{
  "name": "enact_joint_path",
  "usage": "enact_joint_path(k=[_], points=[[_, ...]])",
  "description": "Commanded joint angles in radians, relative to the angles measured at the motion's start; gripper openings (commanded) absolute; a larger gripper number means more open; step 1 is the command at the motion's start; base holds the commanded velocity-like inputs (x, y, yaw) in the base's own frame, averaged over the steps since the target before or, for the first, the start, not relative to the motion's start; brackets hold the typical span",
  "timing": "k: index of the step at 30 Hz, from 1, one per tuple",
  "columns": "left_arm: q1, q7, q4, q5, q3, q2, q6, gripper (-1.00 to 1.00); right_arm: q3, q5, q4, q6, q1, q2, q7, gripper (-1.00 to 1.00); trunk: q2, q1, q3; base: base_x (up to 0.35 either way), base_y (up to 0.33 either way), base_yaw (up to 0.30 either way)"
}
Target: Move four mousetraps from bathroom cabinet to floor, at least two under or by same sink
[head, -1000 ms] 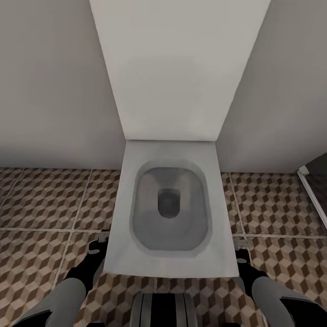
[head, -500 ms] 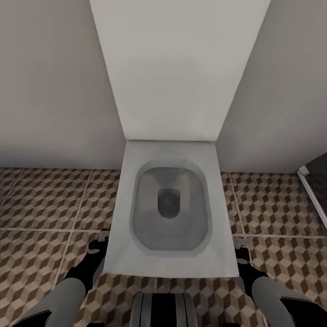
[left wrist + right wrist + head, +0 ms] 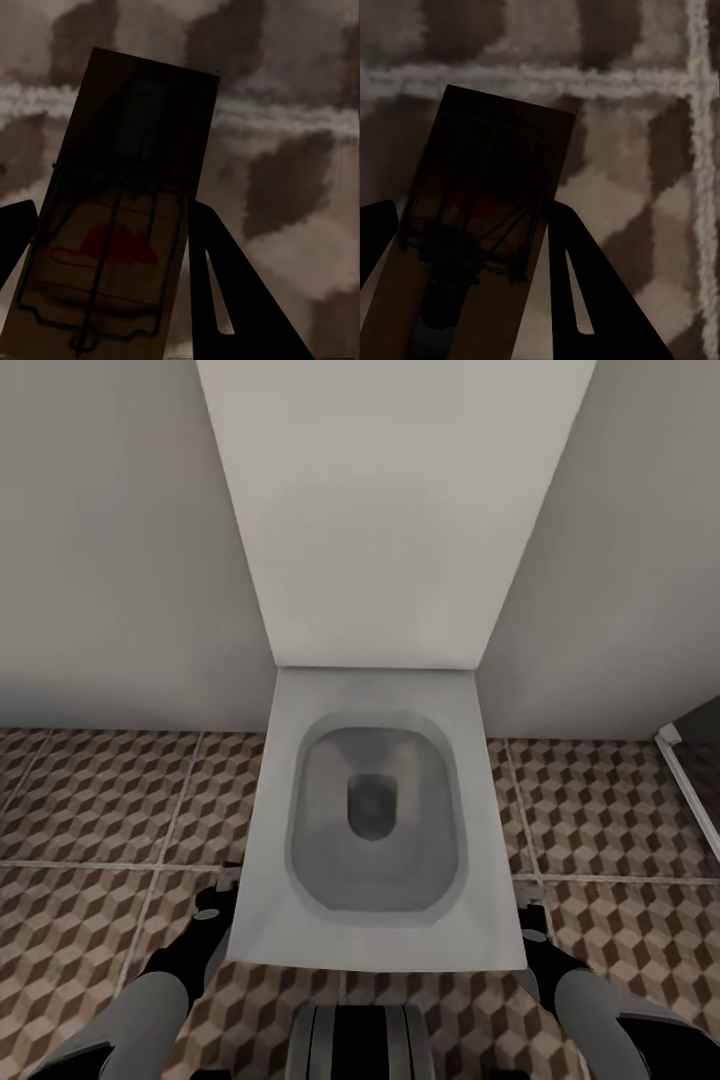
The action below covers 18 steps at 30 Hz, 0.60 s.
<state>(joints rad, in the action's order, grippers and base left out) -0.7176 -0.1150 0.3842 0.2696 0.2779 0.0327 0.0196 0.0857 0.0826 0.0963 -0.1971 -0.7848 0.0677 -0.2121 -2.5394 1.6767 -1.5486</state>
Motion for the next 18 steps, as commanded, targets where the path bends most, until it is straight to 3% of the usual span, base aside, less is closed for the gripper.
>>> enact_joint_path(k=[1,8,18], points=[[0.0,0.003,0.001,0.011,0.006,0.001,0.002,-1.0,0.008,0.008,-0.001,-0.004,-0.001,0.0,0.0,-1.0,0.0,0.0,-0.004,0.0,0.0,0.0],[0.0,0.003,0.003,0.011,0.007,0.001,0.002,-1.0,0.009,0.008,-0.001,-0.004,-0.001,0.0,0.0,-1.0,-0.002,0.003,-0.032,0.0,0.0,0.0],[0.0,0.003,0.006,0.011,0.007,0.001,0.0,-1.0,0.009,0.008,-0.001,-0.004,-0.001,0.0,0.0,-1.0,-0.002,0.003,-0.032,0.0,0.0,0.0]])
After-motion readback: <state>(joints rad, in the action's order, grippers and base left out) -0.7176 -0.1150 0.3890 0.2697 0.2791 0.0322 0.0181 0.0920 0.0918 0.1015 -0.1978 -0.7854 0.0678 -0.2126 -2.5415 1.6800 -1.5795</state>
